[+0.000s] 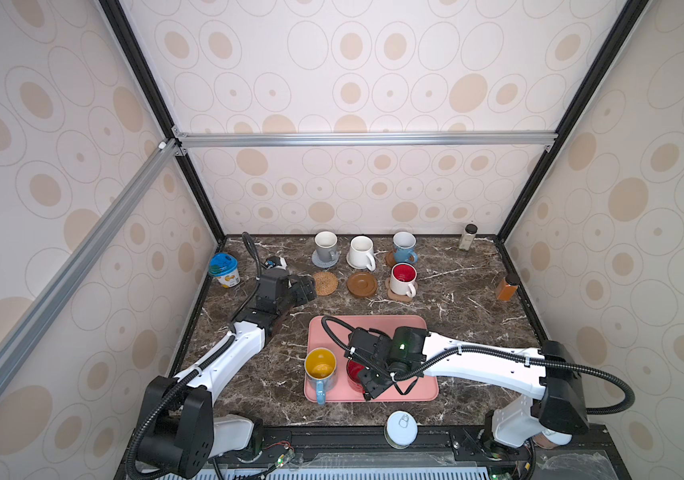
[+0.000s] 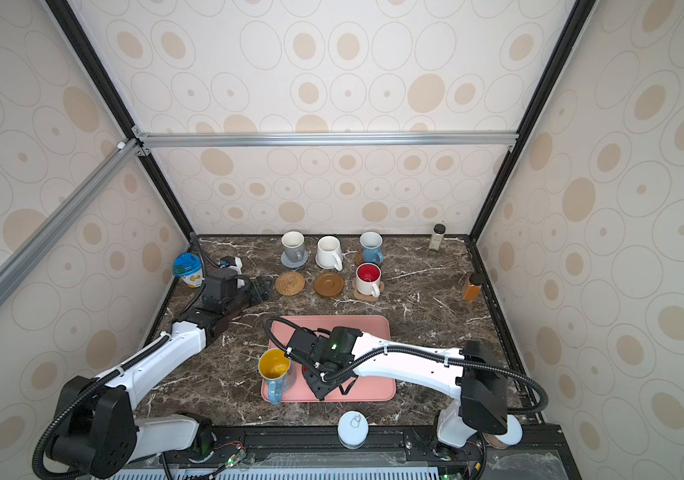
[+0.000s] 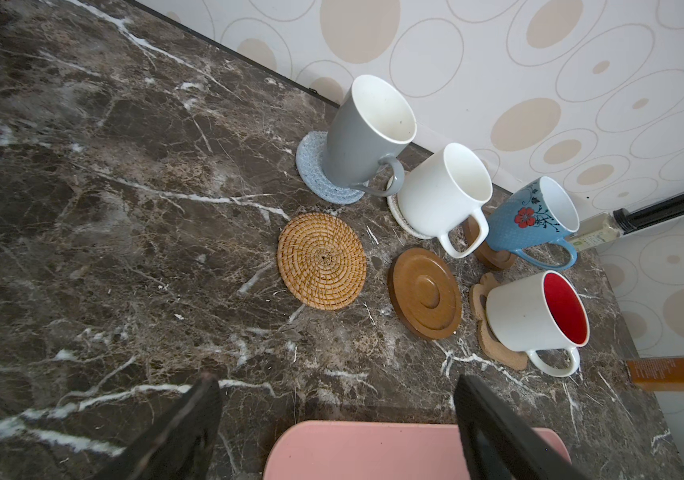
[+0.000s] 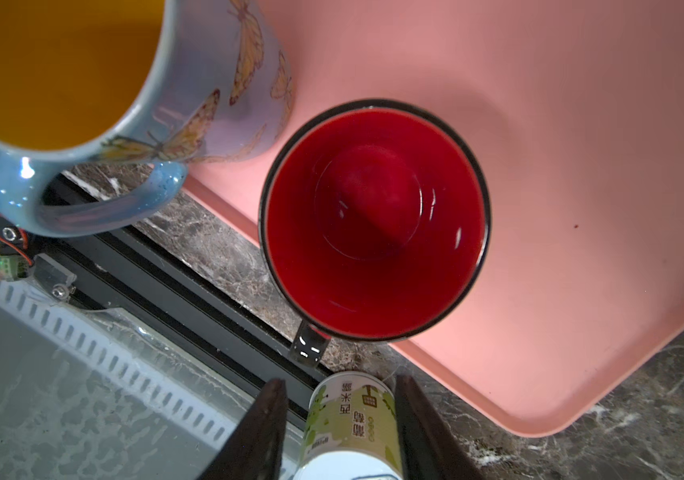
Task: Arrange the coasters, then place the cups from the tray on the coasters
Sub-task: 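Lower right gripper into the red mug and grip its rim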
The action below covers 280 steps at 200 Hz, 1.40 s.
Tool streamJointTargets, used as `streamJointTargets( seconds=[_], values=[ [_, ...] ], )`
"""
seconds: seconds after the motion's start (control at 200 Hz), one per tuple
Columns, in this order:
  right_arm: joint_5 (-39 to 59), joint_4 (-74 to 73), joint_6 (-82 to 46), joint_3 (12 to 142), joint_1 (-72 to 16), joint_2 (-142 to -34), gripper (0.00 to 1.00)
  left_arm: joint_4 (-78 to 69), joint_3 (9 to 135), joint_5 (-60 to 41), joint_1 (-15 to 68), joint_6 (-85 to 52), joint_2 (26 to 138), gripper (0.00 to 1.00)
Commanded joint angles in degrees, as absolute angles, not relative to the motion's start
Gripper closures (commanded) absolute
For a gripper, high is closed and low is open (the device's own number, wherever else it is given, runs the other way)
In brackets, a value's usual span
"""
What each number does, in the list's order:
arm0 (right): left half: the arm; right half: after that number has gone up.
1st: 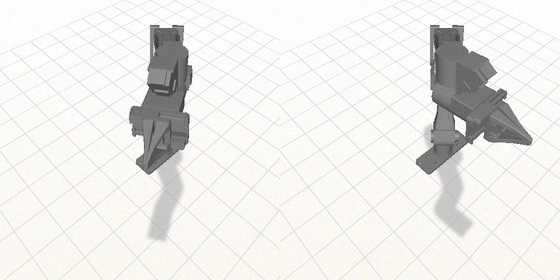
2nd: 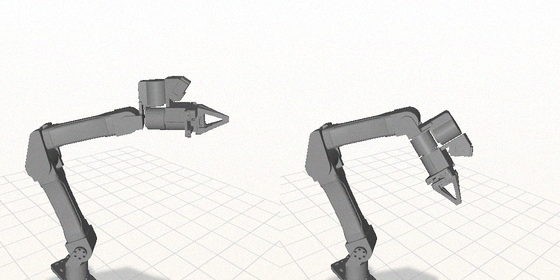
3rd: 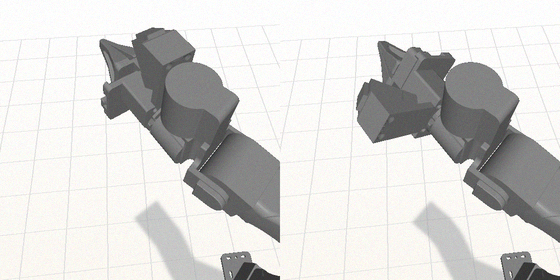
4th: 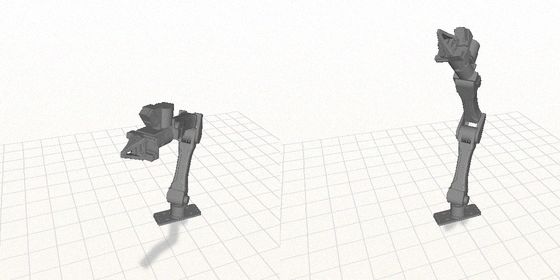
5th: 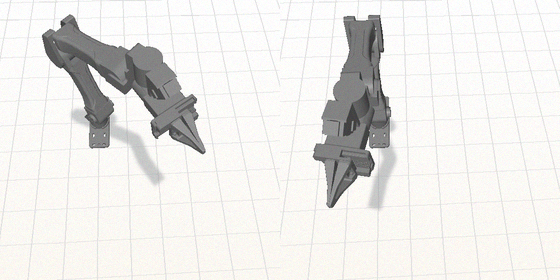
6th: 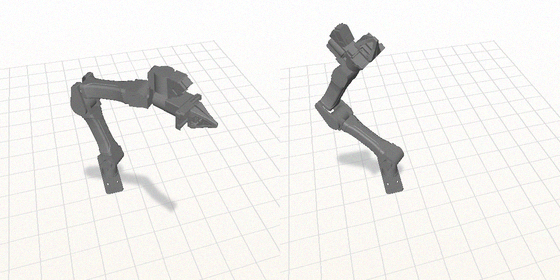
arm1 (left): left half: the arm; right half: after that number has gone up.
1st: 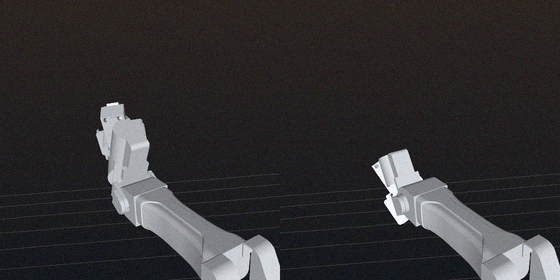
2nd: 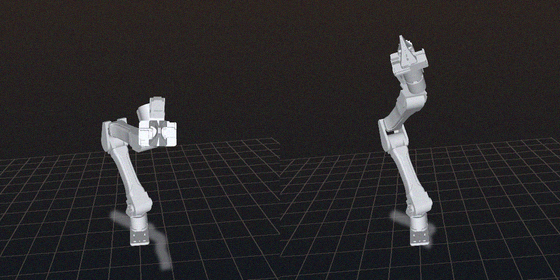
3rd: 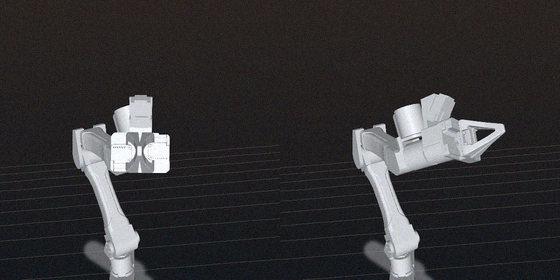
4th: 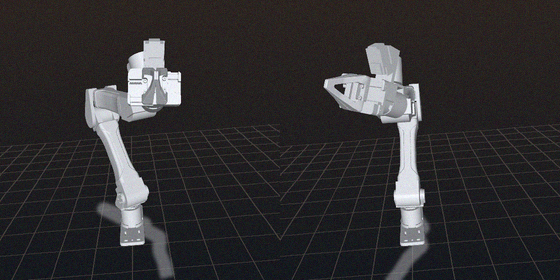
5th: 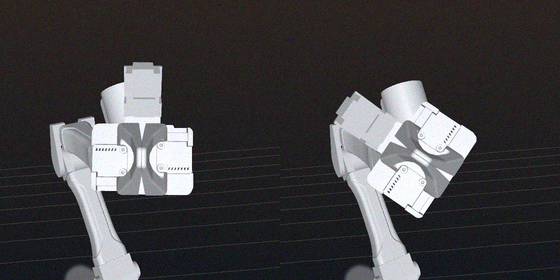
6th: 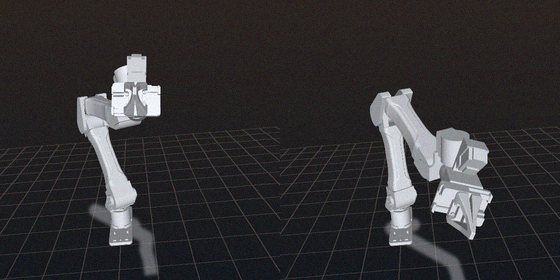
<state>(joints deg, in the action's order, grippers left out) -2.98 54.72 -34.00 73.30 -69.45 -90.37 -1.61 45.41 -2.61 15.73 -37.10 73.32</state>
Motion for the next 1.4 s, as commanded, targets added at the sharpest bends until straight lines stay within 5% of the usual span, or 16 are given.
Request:
streamJointTargets(
  seconds=[0.0,1.396],
  values=[
    [-3.08,56.61,-33.48,74.45,-70.2,-91.31,0.54,-1.76,45.51,-2.94,15.18,-37.71,71.78,0.11],
    [-3.43,50.9,-42.88,68.02,-71.04,-94.81,0.54,-0.26,42.89,-3.09,15.16,-39.83,68.84,0.11]
  ],
)
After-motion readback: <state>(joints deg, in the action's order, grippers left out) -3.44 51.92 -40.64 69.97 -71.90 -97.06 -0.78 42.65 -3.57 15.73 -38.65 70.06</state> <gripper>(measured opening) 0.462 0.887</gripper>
